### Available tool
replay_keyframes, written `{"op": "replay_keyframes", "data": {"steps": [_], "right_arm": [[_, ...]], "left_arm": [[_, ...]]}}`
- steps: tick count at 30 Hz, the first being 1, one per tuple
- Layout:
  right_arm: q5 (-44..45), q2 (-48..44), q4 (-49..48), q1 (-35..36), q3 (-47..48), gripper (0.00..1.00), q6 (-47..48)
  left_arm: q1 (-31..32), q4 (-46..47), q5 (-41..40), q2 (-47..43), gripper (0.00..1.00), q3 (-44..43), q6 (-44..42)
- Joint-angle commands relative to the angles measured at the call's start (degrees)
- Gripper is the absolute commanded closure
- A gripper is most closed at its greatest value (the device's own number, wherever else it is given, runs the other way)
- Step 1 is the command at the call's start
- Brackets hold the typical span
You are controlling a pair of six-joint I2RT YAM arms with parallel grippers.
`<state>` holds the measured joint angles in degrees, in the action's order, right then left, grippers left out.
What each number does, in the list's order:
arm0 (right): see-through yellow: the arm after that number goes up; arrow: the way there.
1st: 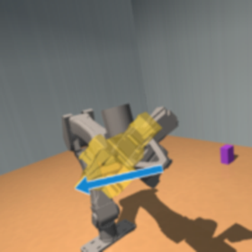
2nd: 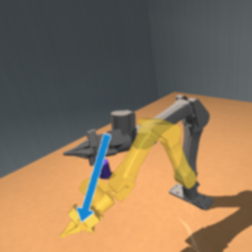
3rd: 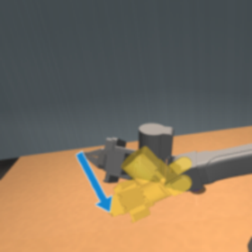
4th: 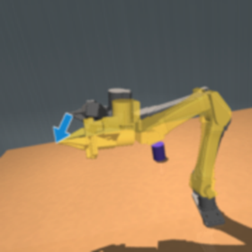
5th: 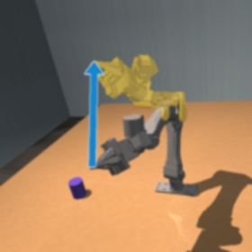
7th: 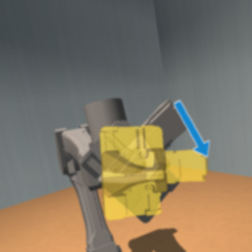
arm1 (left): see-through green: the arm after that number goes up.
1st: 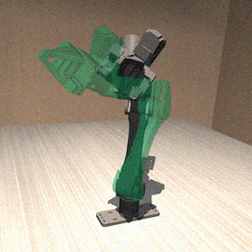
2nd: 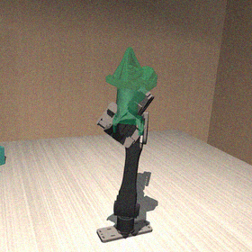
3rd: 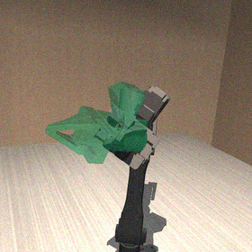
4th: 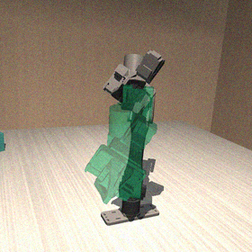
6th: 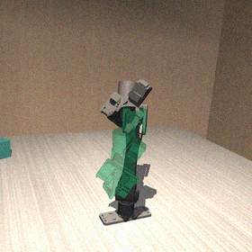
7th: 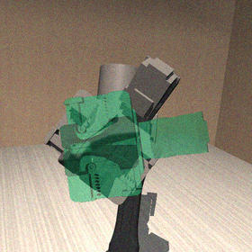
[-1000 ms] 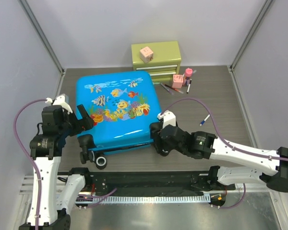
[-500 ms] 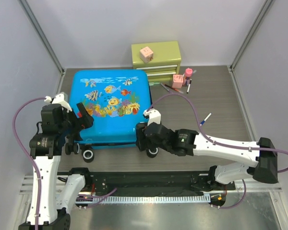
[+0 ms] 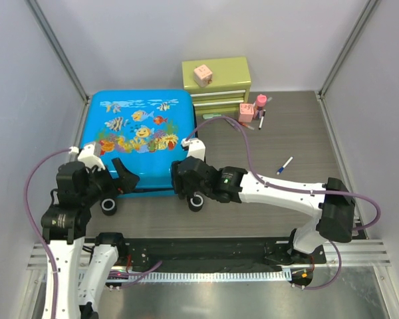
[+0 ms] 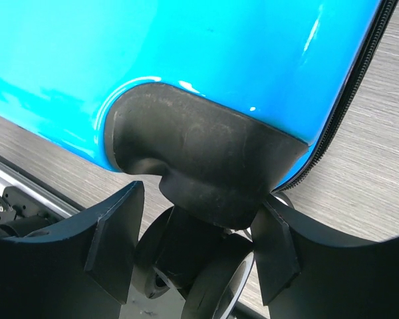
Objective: Pack the luggage
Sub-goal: Zip the luggage at the center of the board.
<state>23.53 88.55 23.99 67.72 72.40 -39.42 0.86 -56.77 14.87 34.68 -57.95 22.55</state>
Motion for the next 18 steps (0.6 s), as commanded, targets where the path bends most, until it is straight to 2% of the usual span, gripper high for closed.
{"op": "replay_keyframes", "data": {"steps": [1, 8, 13, 18], "right_arm": [[-1.0, -1.3, -5.5, 0.0, 4.0, 0.99, 2.0], [0.4, -4.3, -2.7, 0.0, 6.8, 0.99, 2.9], [0.3, -4.6, -1.0, 0.0, 11.2, 0.99, 4.0], [1.3, -3.8, 0.9, 0.0, 14.3, 0.99, 5.1]], "left_arm": [[0.5, 2.7, 7.4, -3.9, 0.13, 3.9, 1.6], [0.5, 4.9, 10.5, -7.2, 0.16, 7.9, 3.1], [0.5, 7.2, 12.5, -7.3, 0.19, 8.7, 5.5], [0.5, 10.5, 13.2, -8.9, 0.21, 13.2, 8.5]]}}
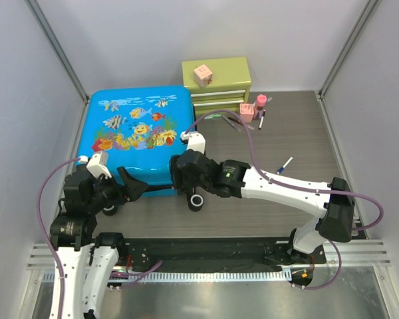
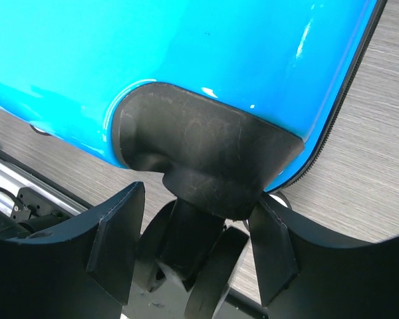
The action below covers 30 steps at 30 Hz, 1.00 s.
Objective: Pack the luggage
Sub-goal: Zip the luggage at the center of the board.
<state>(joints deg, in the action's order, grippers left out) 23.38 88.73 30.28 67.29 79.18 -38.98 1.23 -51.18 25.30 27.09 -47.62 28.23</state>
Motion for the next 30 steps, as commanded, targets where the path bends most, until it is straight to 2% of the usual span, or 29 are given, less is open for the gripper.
{"op": "replay_keyframes", "data": {"steps": [1, 6, 10, 13, 19, 20, 21, 22, 23, 26, 28, 30], "right_arm": [[1.5, -3.9, -5.2, 0.4, 8.1, 0.99, 4.8], [2.3, -3.3, -5.1, 0.2, 8.5, 0.99, 4.6], [2.2, -2.6, -5.1, -0.1, 8.7, 0.99, 4.0], [2.2, -2.2, -5.1, -0.2, 8.9, 0.99, 3.9], [1.8, -1.9, -5.0, -1.9, 8.5, 0.99, 3.6], [1.4, -1.8, -5.1, -2.2, 8.5, 0.99, 3.5], [1.3, -1.8, -5.0, -2.3, 8.5, 0.99, 3.4], [1.1, -2.0, -5.1, -2.7, 8.4, 0.99, 3.2], [1.1, -2.1, -5.1, -2.9, 8.3, 0.99, 3.3], [0.9, -2.7, -5.0, -3.5, 8.1, 0.99, 3.2], [0.6, -3.0, -5.1, -3.8, 8.1, 0.99, 3.3], [0.4, -3.4, -5.0, -4.1, 8.1, 0.99, 3.6]], "left_arm": [[0.2, 5.4, 2.7, -1.9, 0.21, 3.4, 3.1], [0.2, 8.3, 0.6, -1.8, 0.21, 3.8, 4.6], [0.9, 11.6, -1.7, 2.3, 0.22, 2.0, 4.1], [3.9, 13.1, -6.1, 6.9, 0.22, -0.2, 3.2], [19.0, 17.1, -21.2, 8.9, 0.22, 0.9, 6.9], [24.3, 19.1, -23.4, 9.2, 0.22, 2.4, 7.8], [27.0, 19.8, -25.3, 10.0, 0.22, 3.4, 9.4], [29.8, 20.7, -31.7, 10.2, 0.22, 5.1, 10.1], [35.1, 22.2, -34.1, 10.5, 0.21, 5.9, 10.7], [44.2, 26.3, -42.0, 11.2, 0.21, 8.4, 13.5], [49.4, 27.8, -45.3, 11.8, 0.21, 9.6, 14.6], [51.9, 29.0, -49.7, 12.3, 0.23, 10.3, 15.1]]}}
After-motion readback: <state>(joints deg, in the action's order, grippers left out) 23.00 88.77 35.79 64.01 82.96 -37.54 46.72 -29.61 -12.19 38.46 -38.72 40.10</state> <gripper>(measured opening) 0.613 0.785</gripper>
